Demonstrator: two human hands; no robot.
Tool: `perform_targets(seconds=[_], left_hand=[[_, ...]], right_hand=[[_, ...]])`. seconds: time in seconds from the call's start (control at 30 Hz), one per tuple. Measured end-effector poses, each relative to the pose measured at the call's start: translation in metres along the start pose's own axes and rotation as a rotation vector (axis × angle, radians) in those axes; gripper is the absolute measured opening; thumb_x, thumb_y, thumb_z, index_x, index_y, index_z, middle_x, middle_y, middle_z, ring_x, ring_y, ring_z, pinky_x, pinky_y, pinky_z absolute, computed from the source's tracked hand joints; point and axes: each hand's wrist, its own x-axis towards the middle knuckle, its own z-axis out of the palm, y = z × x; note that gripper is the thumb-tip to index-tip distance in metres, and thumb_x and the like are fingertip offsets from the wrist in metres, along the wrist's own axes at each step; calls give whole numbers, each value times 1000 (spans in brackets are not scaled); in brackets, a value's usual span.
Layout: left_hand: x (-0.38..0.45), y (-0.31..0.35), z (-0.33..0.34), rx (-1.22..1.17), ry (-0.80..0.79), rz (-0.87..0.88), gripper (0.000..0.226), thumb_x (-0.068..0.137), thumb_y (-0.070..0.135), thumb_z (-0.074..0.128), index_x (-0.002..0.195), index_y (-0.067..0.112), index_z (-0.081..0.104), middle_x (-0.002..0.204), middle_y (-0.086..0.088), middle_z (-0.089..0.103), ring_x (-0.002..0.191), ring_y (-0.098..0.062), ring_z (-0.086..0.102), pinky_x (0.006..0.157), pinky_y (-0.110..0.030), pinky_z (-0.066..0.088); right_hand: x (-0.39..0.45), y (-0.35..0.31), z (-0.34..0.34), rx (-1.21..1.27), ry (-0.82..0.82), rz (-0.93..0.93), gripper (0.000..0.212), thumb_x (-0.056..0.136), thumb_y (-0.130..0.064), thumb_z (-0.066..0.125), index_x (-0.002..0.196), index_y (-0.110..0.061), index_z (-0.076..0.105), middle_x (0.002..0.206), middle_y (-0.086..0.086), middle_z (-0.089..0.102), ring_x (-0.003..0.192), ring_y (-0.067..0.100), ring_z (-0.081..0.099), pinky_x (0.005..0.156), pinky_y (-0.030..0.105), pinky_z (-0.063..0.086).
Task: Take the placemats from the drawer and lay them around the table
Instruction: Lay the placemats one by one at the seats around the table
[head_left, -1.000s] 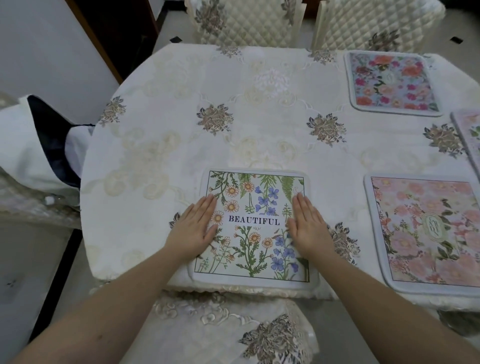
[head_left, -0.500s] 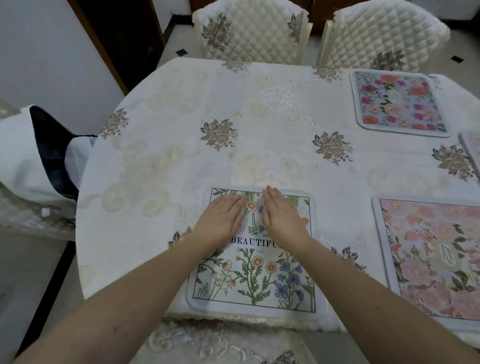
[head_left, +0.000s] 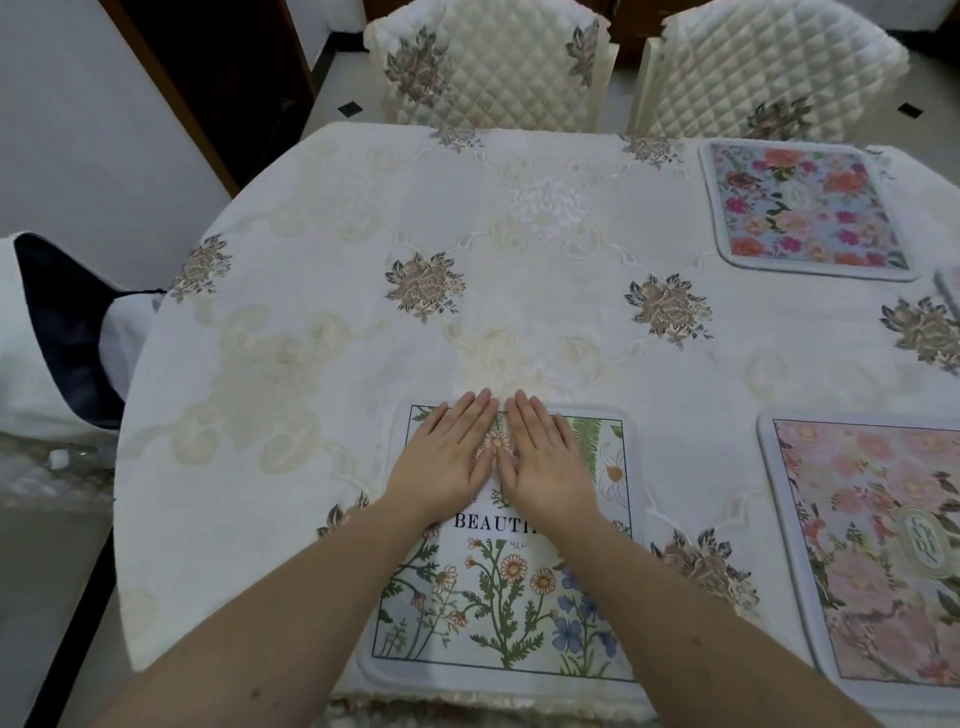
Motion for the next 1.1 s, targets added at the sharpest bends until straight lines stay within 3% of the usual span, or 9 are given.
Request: perform_targets(seconds=[0.17,0.5,0.67,0.77,0.9,1.1], left_hand=[[-7,-21,-8,9,-32,-128,69,98,66,8,156,34,-11,164,8,-16,151,-10,-15,124,-37,-4],[-35,-52,-19,52,-83,-134,71,99,60,-1,156,22,-17,164,4,-19,151,-9,-16,124,-35,-3],[-65,-71,-26,121,-84,-137,74,97,63,-8,157,21,-10,166,2,-10,152,-11,-10,124,-39,-1],[-79,-48,-28,125,-74,-152,72,99,60,-7,156,17,-13,165,-1,-15,152,-15,-13,123,-40,-5],[-98,16,-17,35,-98,-156,67,102,54,-1,154,15,-21,160,-3,-29,150,-17,-22,121,-37,-13],[-116,41,9,-40,-87,-167,67,101,54,3,156,20,-13,165,2,-14,151,-12,-16,122,-34,-10]], right_hand=[[-14,47,-16,-31,-35,82,69,100,-54,17,158,-20,-1,165,-4,-3,150,8,-7,122,32,-7],[-39,85,-29,-45,-35,220,75,93,-55,1,158,-16,4,165,-2,0,151,10,-1,122,30,-4],[-70,100,-36,-88,-73,268,71,98,-51,-2,157,-13,1,165,2,-2,151,13,-4,121,31,-7],[-83,77,-40,-22,-57,308,63,102,-45,5,156,-13,0,165,3,-5,151,14,-6,121,32,-7],[-95,9,-27,77,-49,193,58,105,-38,9,157,-14,5,165,2,-1,151,16,-4,123,36,0],[-117,-10,5,-5,-112,44,60,104,-45,24,157,-17,17,164,0,12,151,15,6,122,37,2]])
